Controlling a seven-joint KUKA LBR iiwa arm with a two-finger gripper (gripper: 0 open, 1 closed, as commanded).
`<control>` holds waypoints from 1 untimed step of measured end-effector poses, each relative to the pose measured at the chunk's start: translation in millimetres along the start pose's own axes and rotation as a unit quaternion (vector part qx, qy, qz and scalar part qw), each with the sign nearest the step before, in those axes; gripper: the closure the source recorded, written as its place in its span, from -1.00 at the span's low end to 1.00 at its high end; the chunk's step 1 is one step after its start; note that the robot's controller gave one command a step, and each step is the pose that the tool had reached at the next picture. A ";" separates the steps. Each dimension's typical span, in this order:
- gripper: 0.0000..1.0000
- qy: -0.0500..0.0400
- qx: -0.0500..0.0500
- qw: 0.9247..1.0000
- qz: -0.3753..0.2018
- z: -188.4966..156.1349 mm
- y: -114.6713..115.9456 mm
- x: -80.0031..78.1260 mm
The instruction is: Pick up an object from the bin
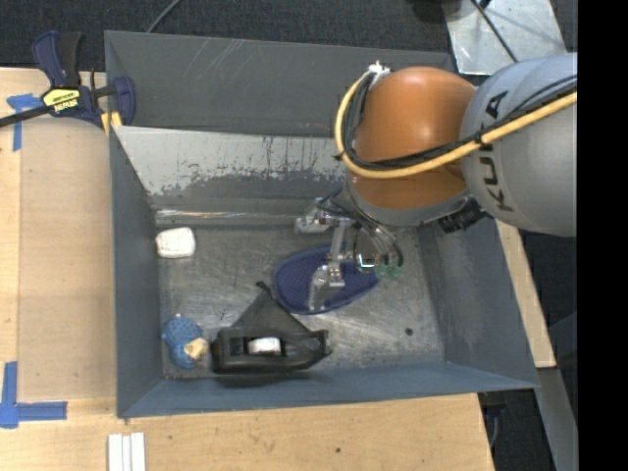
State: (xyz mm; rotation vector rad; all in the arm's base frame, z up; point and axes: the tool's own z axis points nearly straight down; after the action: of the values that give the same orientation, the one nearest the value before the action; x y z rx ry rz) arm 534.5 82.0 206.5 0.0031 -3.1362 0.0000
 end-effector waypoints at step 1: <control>-1.00 -0.007 0.000 0.974 -0.228 133.1 -51.1 -35.0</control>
Offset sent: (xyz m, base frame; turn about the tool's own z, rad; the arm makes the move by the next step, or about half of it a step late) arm 0.0315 -0.0519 -0.1365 -0.4630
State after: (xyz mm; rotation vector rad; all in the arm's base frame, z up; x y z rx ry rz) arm 568.9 30.9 73.2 0.7221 -3.0657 -0.0033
